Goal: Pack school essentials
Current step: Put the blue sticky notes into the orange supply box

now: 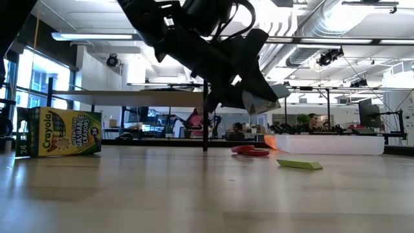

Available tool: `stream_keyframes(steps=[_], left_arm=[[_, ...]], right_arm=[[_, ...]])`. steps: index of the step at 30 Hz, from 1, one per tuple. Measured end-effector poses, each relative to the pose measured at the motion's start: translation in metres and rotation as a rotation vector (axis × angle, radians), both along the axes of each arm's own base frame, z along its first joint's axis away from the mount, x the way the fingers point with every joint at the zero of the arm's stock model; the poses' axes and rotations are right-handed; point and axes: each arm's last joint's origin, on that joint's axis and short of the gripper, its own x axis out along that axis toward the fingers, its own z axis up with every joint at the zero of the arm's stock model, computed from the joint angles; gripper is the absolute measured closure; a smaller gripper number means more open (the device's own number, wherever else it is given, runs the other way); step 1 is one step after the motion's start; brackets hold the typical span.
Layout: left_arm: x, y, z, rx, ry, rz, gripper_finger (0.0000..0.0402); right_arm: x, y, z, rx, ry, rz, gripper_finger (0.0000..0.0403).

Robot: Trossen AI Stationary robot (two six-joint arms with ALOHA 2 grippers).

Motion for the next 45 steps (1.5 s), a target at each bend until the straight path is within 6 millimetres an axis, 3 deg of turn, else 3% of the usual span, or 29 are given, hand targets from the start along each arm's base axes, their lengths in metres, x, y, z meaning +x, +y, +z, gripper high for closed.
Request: stream_keyframes(steps=[3, 7, 15, 21, 29, 35, 45], left_arm=[[0.001, 0.004, 0.002, 0.009, -0.017, 0.004, 0.0226], [0.001, 0.007, 0.004, 0.025, -0.039, -0.016, 0.0226], [0.008, 0.012, 0.016, 0.090, -0.075, -0.106, 0.0226], [0.019, 0.014, 0.038, 0.191, -0.098, -0.165, 0.0226], [0.026, 0.020, 0.059, 0.302, -0.042, -0.192, 0.0231], [0.029, 0.025, 0.070, 0.322, -0.063, -0.185, 0.0236], [0.032, 0.030, 0.080, 0.368, -0.077, -0.191, 0.0236]], right_arm=[[-0.006, -0.003, 0.005, 0.022, 0.031, -0.061, 0.0270], [-0.015, -0.010, 0.001, 0.237, 0.042, -0.107, 0.0270], [-0.017, -0.015, -0.036, 0.732, 0.159, -0.054, 0.0269], [-0.009, -0.012, -0.062, 0.966, 0.214, -0.020, 0.0241], [-0.002, -0.009, -0.083, 1.148, 0.231, -0.008, 0.0191], [-0.001, -0.008, -0.096, 1.220, 0.265, -0.019, 0.0186], [0.009, -0.010, -0.099, 1.222, 0.260, -0.005, 0.0186]])
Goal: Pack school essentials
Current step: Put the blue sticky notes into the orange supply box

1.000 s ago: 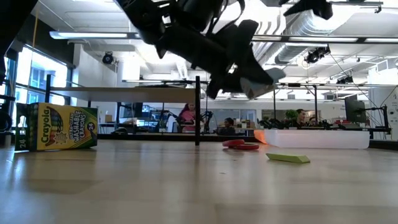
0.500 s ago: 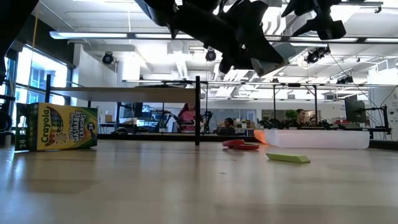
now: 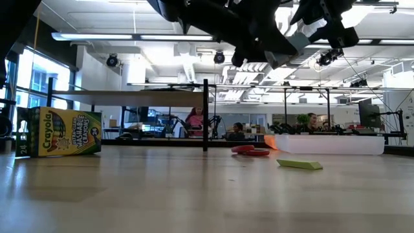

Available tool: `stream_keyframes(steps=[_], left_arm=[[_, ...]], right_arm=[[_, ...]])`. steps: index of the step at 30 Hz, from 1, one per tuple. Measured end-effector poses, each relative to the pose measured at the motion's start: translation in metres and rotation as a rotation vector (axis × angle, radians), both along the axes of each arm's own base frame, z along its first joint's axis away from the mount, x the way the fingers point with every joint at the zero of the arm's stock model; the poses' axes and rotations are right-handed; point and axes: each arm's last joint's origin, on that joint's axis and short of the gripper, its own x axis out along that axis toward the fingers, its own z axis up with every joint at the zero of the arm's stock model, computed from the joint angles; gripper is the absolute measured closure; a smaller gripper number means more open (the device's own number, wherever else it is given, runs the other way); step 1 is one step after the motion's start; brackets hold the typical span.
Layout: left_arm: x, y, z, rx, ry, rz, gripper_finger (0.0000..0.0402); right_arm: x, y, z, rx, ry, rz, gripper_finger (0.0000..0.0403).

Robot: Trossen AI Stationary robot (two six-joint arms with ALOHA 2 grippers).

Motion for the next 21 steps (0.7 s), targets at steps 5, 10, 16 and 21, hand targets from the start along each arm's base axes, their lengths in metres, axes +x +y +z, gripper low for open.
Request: stream_keyframes(steps=[5, 10, 16, 21], left_arm=[[0.000, 0.000, 0.001, 0.012, -0.001, 0.005, 0.0236], [0.000, 0.001, 0.000, 0.035, 0.007, 0.019, 0.0236], [0.000, 0.001, 0.000, 0.057, 0.012, 0.011, 0.0237], [0.000, 0.000, 0.000, 0.101, 0.022, -0.002, 0.0230]], right_arm=[[0.010, -0.002, -0.006, 0.000, 0.019, 0.003, 0.0192], [0.014, -0.002, -0.007, -0.005, 0.020, 0.002, 0.0235], [0.014, -0.002, -0.007, 0.000, 0.020, -0.002, 0.0310], [0.014, -0.002, -0.007, -0.004, 0.018, 0.002, 0.0352]])
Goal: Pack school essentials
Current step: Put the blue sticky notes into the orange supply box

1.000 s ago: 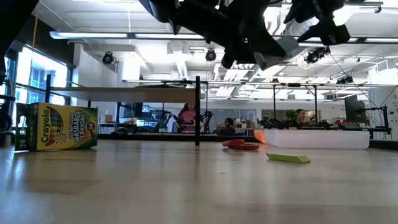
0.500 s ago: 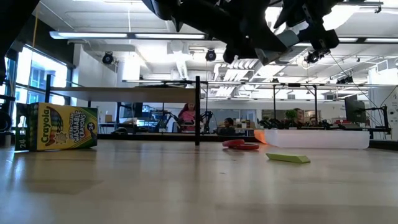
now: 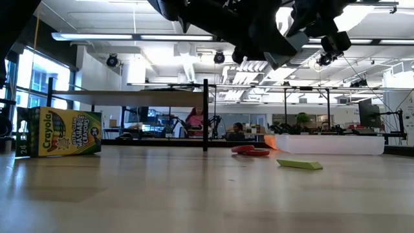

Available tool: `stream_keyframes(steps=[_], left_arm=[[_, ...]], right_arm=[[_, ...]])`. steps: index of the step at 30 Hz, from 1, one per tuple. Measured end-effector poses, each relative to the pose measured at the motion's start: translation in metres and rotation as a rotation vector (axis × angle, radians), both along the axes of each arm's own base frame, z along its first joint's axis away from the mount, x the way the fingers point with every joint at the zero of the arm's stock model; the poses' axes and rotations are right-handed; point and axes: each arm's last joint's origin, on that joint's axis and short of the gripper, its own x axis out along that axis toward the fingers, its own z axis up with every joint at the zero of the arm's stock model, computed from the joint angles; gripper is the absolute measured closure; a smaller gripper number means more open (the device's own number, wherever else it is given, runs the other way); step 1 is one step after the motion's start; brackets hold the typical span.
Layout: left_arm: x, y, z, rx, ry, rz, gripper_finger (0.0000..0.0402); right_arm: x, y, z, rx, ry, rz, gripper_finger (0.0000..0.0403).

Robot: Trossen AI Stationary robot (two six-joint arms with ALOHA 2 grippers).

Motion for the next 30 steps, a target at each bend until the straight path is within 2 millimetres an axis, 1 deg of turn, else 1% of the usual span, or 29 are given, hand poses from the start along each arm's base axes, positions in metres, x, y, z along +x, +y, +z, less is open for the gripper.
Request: stream_keyframes(steps=[4, 7, 14, 17, 19, 25, 27, 30], left_arm=[[0.000, -0.002, 0.000, 0.024, 0.005, -0.014, 0.0211], [0.000, -0.002, 0.000, 0.015, 0.005, -0.016, 0.0189], [-0.001, -0.004, -0.002, -0.015, 0.026, 0.007, 0.0123], [-0.002, -0.003, -0.004, -0.051, 0.043, 0.032, 0.0098], [-0.002, -0.004, -0.006, -0.071, 0.053, 0.043, 0.0089], [-0.005, -0.003, -0.009, -0.098, 0.095, 0.052, 0.0086], [-0.008, -0.004, -0.006, -0.123, 0.112, 0.045, 0.0087], [-0.012, -0.003, 0.000, -0.155, 0.114, 0.031, 0.0087]], right_arm=[[0.000, 0.000, 0.000, -0.001, -0.003, 0.003, 0.0377], [0.000, 0.000, -0.001, 0.002, 0.007, 0.004, 0.0390], [-0.006, 0.001, -0.002, -0.007, 0.044, -0.007, 0.0394], [-0.014, 0.001, -0.005, -0.010, 0.110, -0.023, 0.0394], [-0.022, 0.002, -0.005, -0.017, 0.151, -0.038, 0.0394], [-0.050, 0.000, -0.005, -0.104, 0.266, -0.148, 0.0394], [-0.058, -0.002, -0.004, -0.165, 0.290, -0.186, 0.0394], [-0.069, -0.006, -0.002, -0.302, 0.332, -0.248, 0.0394]])
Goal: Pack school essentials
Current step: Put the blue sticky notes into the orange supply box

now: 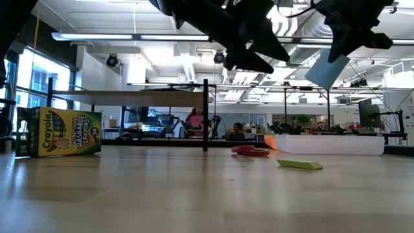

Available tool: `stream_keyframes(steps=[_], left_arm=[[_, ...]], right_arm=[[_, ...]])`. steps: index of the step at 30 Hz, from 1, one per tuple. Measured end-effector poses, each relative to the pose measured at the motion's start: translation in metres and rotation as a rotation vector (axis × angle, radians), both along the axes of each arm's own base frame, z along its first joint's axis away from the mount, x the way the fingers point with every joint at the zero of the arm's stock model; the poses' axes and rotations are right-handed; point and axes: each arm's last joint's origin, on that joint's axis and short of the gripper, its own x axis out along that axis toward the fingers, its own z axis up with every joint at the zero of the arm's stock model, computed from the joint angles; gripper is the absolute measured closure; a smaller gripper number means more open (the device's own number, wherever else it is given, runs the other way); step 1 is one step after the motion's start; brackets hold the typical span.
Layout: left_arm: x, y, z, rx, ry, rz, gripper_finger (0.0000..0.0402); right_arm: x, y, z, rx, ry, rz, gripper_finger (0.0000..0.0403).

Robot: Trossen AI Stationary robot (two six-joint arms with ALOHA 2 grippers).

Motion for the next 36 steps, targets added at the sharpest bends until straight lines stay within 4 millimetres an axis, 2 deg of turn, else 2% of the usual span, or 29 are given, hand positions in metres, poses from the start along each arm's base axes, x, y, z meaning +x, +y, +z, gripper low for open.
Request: stream_keyframes(steps=[6, 10, 13, 23, 30, 36], left_arm=[[-0.011, 0.003, 0.024, -0.028, -0.047, -0.034, 0.0087], [-0.018, 0.005, 0.040, -0.020, -0.075, -0.026, 0.0087], [-0.023, 0.004, 0.049, -0.016, -0.094, -0.026, 0.0087], [-0.029, 0.003, 0.062, 0.005, -0.121, -0.032, 0.0087], [-0.029, 0.003, 0.062, 0.007, -0.117, -0.033, 0.0087], [-0.029, 0.003, 0.061, 0.006, -0.115, -0.033, 0.0087]], right_arm=[[-0.011, -0.007, 0.004, -0.274, 0.087, -0.092, 0.0394], [-0.011, -0.008, -0.013, -0.315, 0.126, -0.135, 0.0394], [-0.010, -0.008, -0.037, -0.274, 0.105, -0.158, 0.0394], [0.004, -0.010, -0.101, -0.020, -0.254, -0.193, 0.0394], [0.006, -0.023, -0.124, 0.159, -0.423, -0.239, 0.0394], [-0.001, -0.038, -0.125, 0.249, -0.460, -0.270, 0.0394]])
